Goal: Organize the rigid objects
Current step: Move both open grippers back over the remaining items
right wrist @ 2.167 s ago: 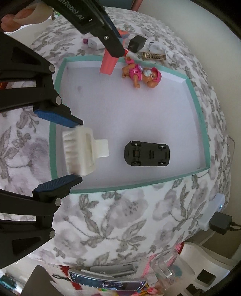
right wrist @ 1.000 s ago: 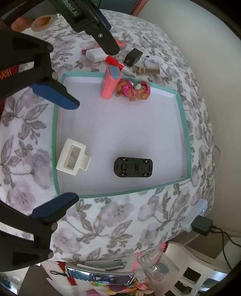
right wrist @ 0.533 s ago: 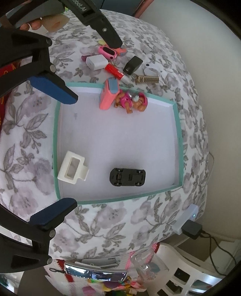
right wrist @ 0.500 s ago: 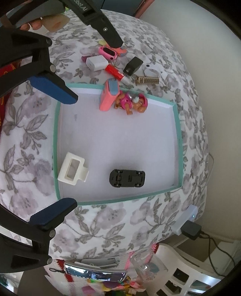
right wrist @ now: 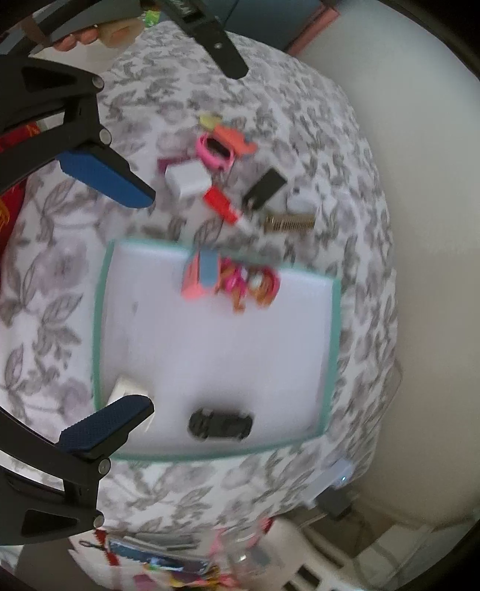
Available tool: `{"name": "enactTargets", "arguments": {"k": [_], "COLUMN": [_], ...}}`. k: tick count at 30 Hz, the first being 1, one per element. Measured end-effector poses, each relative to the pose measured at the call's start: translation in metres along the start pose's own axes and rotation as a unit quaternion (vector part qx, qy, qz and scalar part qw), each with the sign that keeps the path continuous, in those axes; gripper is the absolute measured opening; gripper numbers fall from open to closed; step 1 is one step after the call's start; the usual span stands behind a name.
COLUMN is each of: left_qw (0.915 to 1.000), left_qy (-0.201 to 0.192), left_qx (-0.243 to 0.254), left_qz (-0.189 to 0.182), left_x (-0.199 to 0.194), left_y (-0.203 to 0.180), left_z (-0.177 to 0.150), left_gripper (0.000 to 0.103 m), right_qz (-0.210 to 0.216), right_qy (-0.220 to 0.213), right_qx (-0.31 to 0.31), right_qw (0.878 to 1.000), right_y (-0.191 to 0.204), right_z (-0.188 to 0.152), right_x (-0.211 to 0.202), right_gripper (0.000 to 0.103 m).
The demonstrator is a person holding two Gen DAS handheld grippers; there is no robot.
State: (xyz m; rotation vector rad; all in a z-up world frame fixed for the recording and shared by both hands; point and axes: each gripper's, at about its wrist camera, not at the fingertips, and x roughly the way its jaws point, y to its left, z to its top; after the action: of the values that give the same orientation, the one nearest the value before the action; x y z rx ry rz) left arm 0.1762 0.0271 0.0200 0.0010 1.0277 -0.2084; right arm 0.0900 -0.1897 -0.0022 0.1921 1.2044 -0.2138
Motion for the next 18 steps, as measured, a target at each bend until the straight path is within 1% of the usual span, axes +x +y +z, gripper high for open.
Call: {"name": "enactTargets", "arguments": {"k": [3, 7, 10, 13, 18], "left_qw": [0.9998, 0.9993, 0.9989, 0.9987, 0.9984], "left_qy": [-0.009, -0.008, -0.003, 0.006, 0.029], "left_qx": [-0.018, -0.026, -0.036, -0.039, -0.036], "left_qz": [0.008, 0.025, 0.03, 0.032, 0.034], "left_x": [-0.006, -0.005, 0.001, 0.012, 0.038], "left_y": [0.029, 0.057, 0.075, 0.087, 0.093], "left_z": [0.006, 0.01, 0.01, 0.009, 0.005], "left_gripper": [0.101, 0.101, 0.101, 0.101, 0.101], "right_qz": [0.008, 0.021, 0.021, 0.022, 0.022], "right_qy": [-0.007, -0.013, -0.013, -0.005, 0.014], "right_qx": [-0.014, -0.028, -0.042, -0.054, -0.07], "right_qw": [1.0, 0.999, 0.999, 0.998, 0.997], "right_y": [0.024, 0.052, 0.072, 0.088, 0.107], "right_z": [0.006, 0.013, 0.017, 0.018, 0.019], "right_x": [-0.002, -0.001, 0.005, 0.016, 0.042], "right_gripper": [0.103, 0.103, 0.103, 0.103, 0.102]}}
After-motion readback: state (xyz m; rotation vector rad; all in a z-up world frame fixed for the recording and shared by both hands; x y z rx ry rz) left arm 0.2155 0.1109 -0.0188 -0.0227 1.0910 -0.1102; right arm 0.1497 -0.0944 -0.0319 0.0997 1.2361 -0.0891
